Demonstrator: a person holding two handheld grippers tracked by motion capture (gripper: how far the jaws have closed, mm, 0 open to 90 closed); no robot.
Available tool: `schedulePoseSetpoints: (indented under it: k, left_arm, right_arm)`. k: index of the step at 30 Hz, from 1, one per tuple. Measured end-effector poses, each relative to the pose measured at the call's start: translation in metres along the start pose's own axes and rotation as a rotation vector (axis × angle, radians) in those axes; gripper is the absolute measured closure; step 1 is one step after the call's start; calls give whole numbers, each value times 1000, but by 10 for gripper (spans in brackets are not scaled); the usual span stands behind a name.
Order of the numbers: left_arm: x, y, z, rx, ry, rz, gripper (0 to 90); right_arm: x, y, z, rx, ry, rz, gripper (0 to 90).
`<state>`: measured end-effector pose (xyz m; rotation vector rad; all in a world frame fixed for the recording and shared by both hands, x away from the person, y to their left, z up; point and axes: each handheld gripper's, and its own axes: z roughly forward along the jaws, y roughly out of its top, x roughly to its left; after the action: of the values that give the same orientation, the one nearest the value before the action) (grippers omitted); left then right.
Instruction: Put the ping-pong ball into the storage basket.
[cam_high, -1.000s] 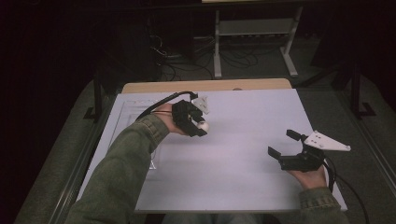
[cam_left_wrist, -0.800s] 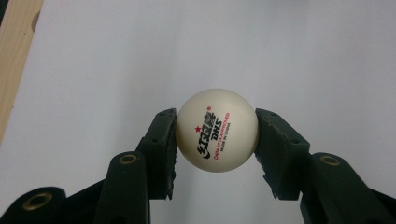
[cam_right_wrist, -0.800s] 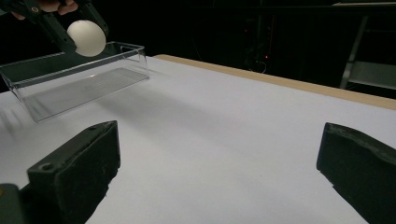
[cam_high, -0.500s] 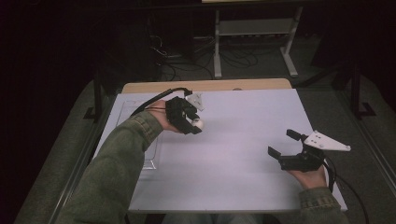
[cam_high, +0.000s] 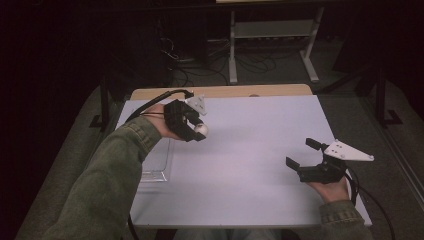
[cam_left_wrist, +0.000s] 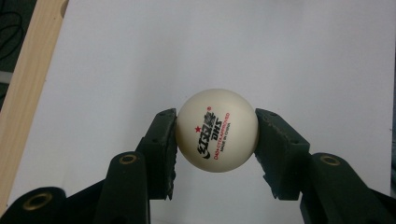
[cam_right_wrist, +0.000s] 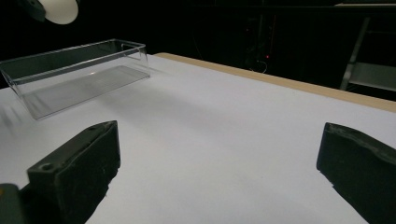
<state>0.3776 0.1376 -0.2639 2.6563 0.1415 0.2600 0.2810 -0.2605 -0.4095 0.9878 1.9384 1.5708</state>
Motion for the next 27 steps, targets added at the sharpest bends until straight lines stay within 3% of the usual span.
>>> schedulePoseSetpoints:
  k: [18,27]
  left_arm:
    - [-2,-22,-37,-7,49,-39,507]
    - [-4,-36,-44,36,48,-38,507]
  right_arm:
    - [2,-1,2,11,5,-1,0]
    - [2,-1,1,17,0,2,0]
